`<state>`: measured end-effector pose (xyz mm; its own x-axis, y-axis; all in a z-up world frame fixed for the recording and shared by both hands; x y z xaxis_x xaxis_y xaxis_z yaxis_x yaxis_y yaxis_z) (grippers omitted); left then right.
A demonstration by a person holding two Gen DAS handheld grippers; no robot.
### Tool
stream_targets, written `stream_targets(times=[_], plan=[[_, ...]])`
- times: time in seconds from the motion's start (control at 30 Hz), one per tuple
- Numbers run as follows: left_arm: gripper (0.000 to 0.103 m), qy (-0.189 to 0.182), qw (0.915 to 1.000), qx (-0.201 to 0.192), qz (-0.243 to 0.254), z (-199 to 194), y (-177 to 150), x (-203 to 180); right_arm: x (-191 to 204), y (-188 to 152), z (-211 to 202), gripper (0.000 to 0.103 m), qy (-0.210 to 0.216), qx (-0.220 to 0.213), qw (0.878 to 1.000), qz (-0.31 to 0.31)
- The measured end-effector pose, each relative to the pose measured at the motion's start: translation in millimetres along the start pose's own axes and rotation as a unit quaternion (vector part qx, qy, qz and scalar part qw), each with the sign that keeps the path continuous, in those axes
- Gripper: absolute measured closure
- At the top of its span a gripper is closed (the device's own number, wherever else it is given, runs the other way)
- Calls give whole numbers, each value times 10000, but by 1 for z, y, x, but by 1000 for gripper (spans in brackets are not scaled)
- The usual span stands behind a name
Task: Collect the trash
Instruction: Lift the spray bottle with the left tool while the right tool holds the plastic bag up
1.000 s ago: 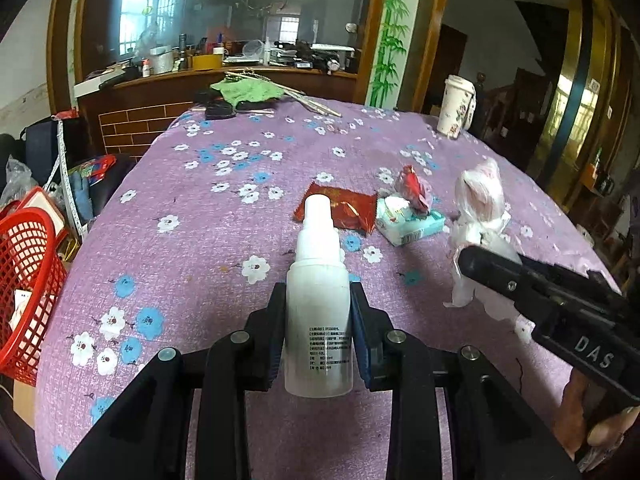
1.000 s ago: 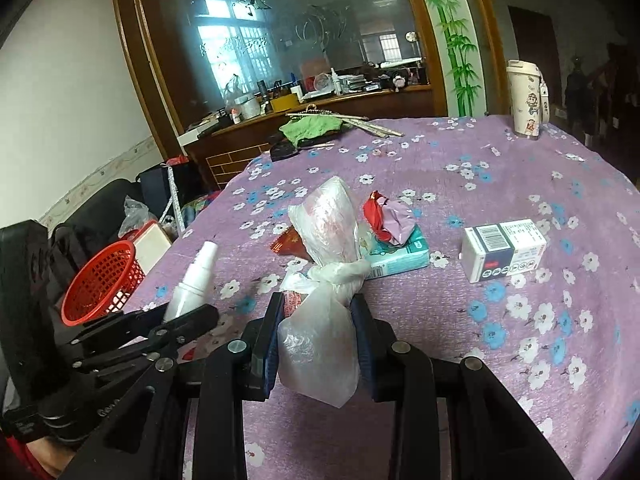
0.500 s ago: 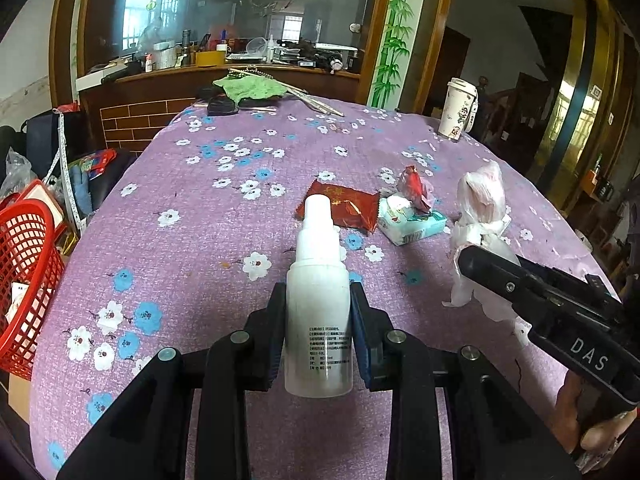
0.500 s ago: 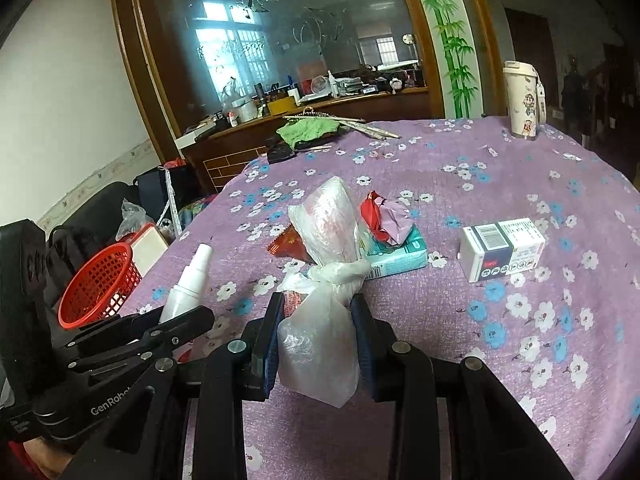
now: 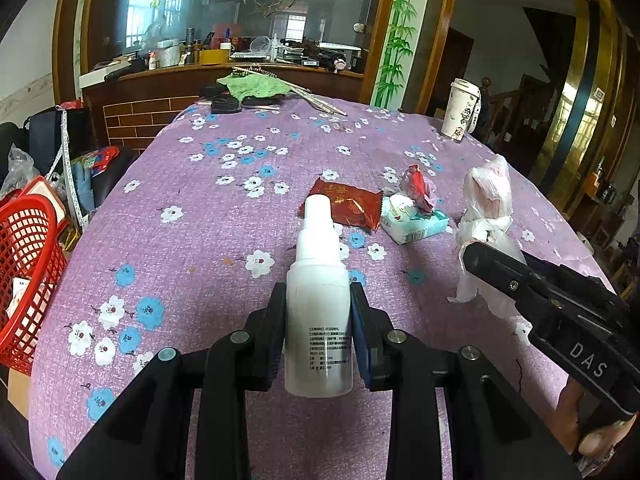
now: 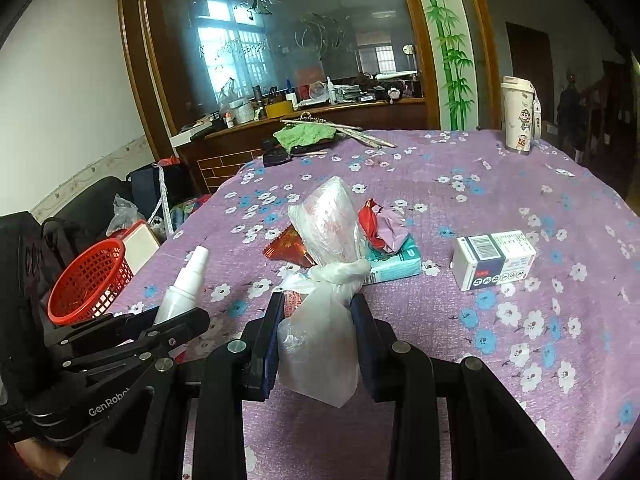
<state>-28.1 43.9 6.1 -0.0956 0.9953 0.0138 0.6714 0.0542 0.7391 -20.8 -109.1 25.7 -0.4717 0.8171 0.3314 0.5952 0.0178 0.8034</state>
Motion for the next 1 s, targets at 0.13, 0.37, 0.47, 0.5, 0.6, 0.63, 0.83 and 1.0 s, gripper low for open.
stream_targets(times=[0.13, 0.37, 0.47, 0.5, 0.6, 0.63, 0.83, 1.0], plan=[[74, 13, 10000, 8, -4, 0, 0, 0, 0, -1, -1, 68, -10, -4, 10000, 32], [74, 44, 10000, 15, -6, 0, -1, 1, 0, 0, -1, 68, -24, 9, 10000, 20], [74, 72, 10000, 29, -5, 1, -1, 2, 0, 0, 0, 68, -20, 16, 10000, 24], [74, 83, 10000, 32, -4, 2, -1, 2, -1, 0, 0, 68, -23, 21, 10000, 26], [74, 108, 9999, 16, -25, 1, -1, 2, 0, 1, 0, 68, -66, 15, 10000, 7], [74, 127, 9999, -5, -46, 0, -1, 3, 1, 1, 0, 68, -97, 13, 10000, -21], [74, 232, 9997, -40, -5, -9, -2, 7, 11, -5, -2, 68, -6, 161, 9999, -51], [74, 339, 9992, -188, -28, -21, 0, 15, 19, -7, -7, 68, 81, 188, 9998, -45]])
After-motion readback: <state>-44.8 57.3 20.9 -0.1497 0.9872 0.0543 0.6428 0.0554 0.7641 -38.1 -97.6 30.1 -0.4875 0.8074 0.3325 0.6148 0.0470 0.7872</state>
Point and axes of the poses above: each gripper's, at about its wrist camera, not at the fingertips, and z roughly the way its jaws point, x to its left, y to its top, the point moved 4 cm from there along z, roughly the way its jaws point, and after that the axes turned 14 degrees about y, right-handed, at the moved point
